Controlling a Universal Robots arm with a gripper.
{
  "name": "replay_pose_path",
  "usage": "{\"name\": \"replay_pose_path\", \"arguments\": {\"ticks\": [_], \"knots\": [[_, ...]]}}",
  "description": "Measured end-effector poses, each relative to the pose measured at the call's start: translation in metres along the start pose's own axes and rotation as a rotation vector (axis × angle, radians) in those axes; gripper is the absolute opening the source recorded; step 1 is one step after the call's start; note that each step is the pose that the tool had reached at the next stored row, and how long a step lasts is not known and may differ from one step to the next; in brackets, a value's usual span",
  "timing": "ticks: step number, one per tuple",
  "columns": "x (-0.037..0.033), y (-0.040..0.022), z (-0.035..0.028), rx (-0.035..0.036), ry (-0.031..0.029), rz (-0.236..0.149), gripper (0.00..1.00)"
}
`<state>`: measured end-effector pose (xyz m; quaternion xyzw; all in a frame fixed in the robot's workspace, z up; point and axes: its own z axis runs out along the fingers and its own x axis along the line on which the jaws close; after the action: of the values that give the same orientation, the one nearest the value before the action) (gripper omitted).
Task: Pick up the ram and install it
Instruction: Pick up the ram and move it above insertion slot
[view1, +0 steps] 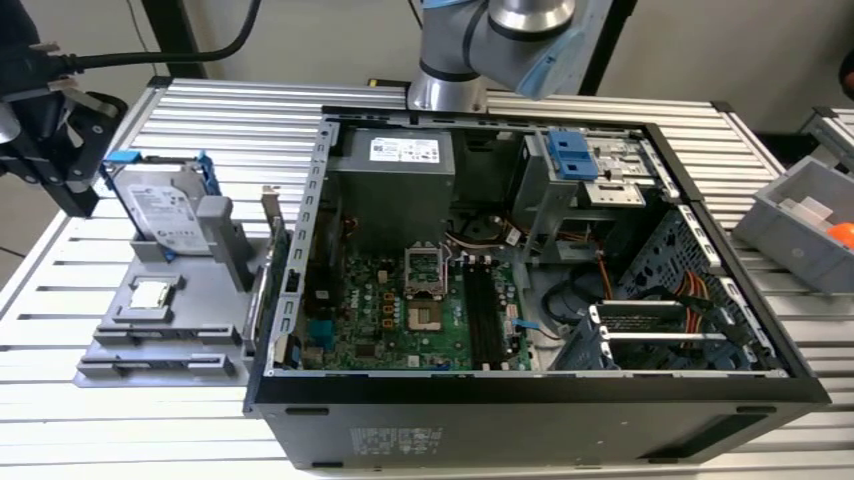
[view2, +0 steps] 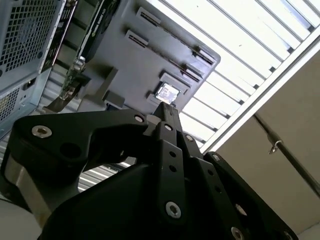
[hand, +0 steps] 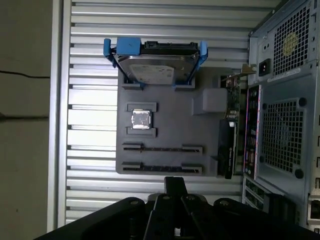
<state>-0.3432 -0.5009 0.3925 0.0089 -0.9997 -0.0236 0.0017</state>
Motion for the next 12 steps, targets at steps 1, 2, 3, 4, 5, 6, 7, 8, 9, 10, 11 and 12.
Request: {"name": "replay_pose_path", "arguments": {"ticks": [1, 2, 3, 4, 5, 6, 7, 8, 9, 10, 11, 12], "knots": [[0.0000, -0.0005, 0.0000, 0.0000, 0.0000, 0.000, 0.00], [0.0000, -0.0009, 0.0000, 0.0000, 0.0000, 0.000, 0.00], [0.0000, -0.0013, 0.0000, 0.0000, 0.0000, 0.000, 0.00], [0.0000, -0.0015, -0.0001, 0.0001, 0.0001, 0.000, 0.00], [0.0000, -0.0018, -0.0002, 0.0001, 0.0001, 0.000, 0.00], [0.0000, -0.0019, -0.0001, 0.0000, 0.0000, 0.000, 0.00], [0.0000, -0.0020, -0.0001, 0.0000, -0.0001, 0.000, 0.00], [0.0000, -0.0021, -0.0001, 0.0001, 0.0000, 0.000, 0.00], [0.0000, -0.0021, -0.0001, 0.0001, 0.0001, -0.001, 0.00], [0.0000, -0.0021, -0.0001, 0.0000, 0.0001, -0.001, 0.00], [0.0000, -0.0021, -0.0001, 0.0001, 0.0001, -0.002, 0.00], [0.0000, -0.0021, -0.0001, 0.0001, 0.0001, -0.002, 0.00]]}}
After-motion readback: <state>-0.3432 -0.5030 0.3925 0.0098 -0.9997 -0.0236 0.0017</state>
